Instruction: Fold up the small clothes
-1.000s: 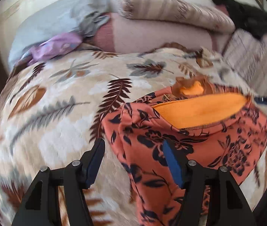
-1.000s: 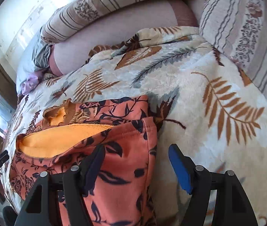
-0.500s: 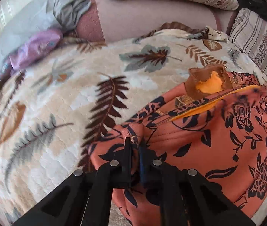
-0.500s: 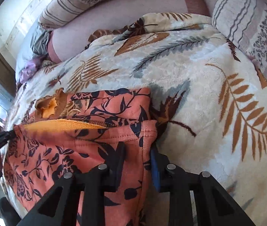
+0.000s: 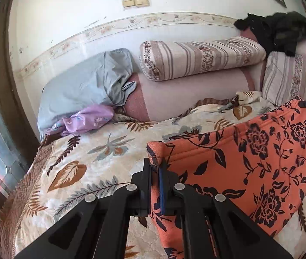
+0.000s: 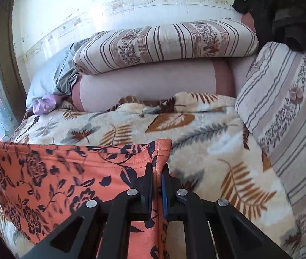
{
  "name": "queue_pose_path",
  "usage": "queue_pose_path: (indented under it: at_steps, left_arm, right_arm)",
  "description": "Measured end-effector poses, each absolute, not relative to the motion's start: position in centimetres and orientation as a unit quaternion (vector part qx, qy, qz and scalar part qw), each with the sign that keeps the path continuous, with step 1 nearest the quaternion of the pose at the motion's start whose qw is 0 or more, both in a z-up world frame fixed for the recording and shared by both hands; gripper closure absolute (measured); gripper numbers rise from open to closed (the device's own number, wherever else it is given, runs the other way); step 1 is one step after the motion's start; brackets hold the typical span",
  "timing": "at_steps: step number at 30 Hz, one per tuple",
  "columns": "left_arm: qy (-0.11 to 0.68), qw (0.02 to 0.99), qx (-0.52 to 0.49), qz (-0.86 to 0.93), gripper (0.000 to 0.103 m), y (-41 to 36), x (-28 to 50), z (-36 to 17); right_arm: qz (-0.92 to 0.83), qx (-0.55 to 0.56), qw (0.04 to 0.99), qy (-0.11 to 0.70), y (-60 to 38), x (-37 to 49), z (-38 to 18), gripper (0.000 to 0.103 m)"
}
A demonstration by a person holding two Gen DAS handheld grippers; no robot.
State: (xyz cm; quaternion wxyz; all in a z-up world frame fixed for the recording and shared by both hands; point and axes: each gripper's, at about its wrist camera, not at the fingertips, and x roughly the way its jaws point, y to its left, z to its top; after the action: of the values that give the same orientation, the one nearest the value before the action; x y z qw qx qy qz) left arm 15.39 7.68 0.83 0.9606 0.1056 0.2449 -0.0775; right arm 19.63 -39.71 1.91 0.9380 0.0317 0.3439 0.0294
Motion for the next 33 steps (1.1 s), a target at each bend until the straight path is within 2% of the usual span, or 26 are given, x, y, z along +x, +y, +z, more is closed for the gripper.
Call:
queue_pose_path:
  at_steps: [4,6,9,10,11,12,13,14,17,20,22,26,29,33]
  left_arm:
    - [0.297,0.95,0.064,-0.07,0.097,8.9,21.0,-3.1]
    - [0.36,0.929,0.049,-0.07,0.095,8.8,24.7,-6.9]
    - [0.459,0.886,0.061,-0.035,0.091,8.6,27.9,-12.1]
    - [0.449,0.891,0.052,-0.037,0.09,8.8,27.5,-12.1]
    - [0.433,0.899,0.048,-0.034,0.078,9.1,26.9,-11.4]
    - [0.423,0.904,0.05,-0.022,0.065,9.4,26.1,-10.4]
    - [0.414,0.909,0.053,-0.014,0.046,9.8,25.3,-9.5]
    - [0.398,0.916,0.05,-0.009,0.043,10.2,24.1,-8.5]
    - [0.368,0.93,0.016,-0.011,0.043,12.0,19.9,-5.5]
    - [0.36,0.929,-0.082,-0.017,0.035,13.6,14.3,-4.3]
    - [0.362,0.915,-0.177,-0.029,0.034,14.1,11.2,-5.0]
    - [0.377,0.856,-0.353,-0.021,0.034,13.0,5.5,-10.1]
    - [0.401,0.825,-0.398,-0.015,0.034,11.6,5.2,-12.7]
    - [0.394,0.802,-0.449,0.003,0.034,11.2,6.3,-13.7]
  right_arm:
    - [0.007,0.05,0.928,0.369,-41.9,24.8,-1.3,0.096]
    - [-0.01,0.048,0.905,0.421,-42.2,27.5,-5.4,0.096]
    - [-0.013,0.049,0.862,0.504,-42.2,29.4,-10.5,0.089]
    - [-0.016,0.058,0.869,0.491,-42.5,29.0,-10.4,0.087]
    - [-0.015,0.073,0.876,0.476,-42.9,28.4,-9.7,0.074]
    - [-0.01,0.092,0.879,0.467,-43.4,27.8,-9.1,0.039]
    - [-0.007,0.114,0.881,0.458,-44.4,26.9,-8.1,0.02]
    - [-0.008,0.13,0.887,0.442,-45.2,25.9,-7.0,0.013]
    - [0.006,0.209,0.888,0.411,-47.5,21.7,-4.4,0.013]
    - [0.042,0.32,0.872,0.368,-48.5,15.2,-3.3,0.013]
    - [0.061,0.406,0.841,0.352,-48.0,9.9,-4.9,0.013]
    - [0.059,0.514,0.779,0.354,-45.5,3.1,-10.7,0.014]
    - [0.056,0.57,0.748,0.335,-44.7,3.1,-13.0,0.017]
    - [0.028,0.59,0.739,0.323,-44.6,5.9,-13.6,0.02]
